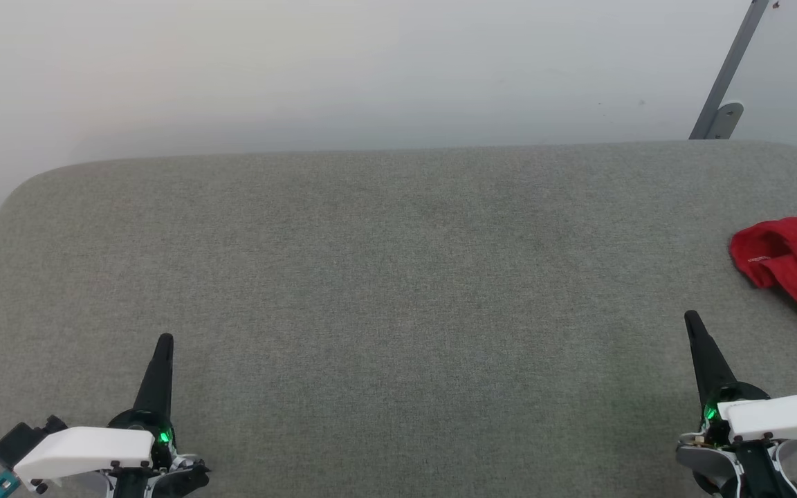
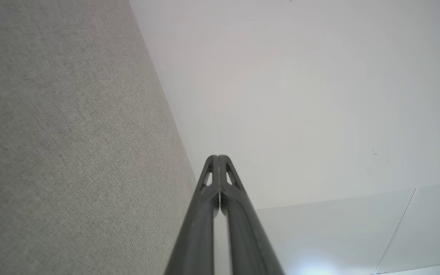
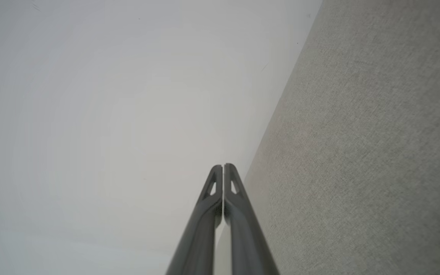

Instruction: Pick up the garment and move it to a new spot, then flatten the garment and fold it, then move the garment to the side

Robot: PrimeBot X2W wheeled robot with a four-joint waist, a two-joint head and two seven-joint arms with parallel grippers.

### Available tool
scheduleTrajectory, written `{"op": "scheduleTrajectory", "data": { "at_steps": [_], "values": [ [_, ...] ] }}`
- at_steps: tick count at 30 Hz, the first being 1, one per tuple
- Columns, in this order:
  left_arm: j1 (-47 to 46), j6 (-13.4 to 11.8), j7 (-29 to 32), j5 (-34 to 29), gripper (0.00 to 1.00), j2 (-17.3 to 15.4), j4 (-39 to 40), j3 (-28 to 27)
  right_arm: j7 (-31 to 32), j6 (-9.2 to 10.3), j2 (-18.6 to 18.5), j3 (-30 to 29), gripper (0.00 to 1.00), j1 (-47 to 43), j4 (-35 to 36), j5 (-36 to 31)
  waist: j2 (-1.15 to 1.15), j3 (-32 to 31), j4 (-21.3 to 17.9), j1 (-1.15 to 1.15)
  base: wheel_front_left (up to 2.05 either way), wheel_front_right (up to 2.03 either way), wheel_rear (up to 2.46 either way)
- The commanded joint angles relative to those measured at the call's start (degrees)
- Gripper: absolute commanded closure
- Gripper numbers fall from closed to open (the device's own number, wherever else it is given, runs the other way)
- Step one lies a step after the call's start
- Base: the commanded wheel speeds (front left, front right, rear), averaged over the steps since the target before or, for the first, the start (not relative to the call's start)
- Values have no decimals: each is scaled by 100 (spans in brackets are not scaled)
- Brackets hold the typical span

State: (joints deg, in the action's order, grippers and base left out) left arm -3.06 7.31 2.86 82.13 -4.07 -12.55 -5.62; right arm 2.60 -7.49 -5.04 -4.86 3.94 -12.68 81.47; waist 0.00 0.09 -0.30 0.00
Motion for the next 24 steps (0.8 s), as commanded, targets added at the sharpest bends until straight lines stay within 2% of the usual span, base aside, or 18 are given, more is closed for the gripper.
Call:
{"op": "scheduleTrajectory", "data": {
  "at_steps": [1,24],
  "values": [
    [-98,24,41,107,100,-15,0,-21,48,0,24,-13,100,67,13,125,0,0,1,0,0,0,0],
    [-309,31,301,948,100,79,-135,-50,312,0,156,-87,100,235,-124,1000,0,7,24,0,0,0,0]
  ]
}}
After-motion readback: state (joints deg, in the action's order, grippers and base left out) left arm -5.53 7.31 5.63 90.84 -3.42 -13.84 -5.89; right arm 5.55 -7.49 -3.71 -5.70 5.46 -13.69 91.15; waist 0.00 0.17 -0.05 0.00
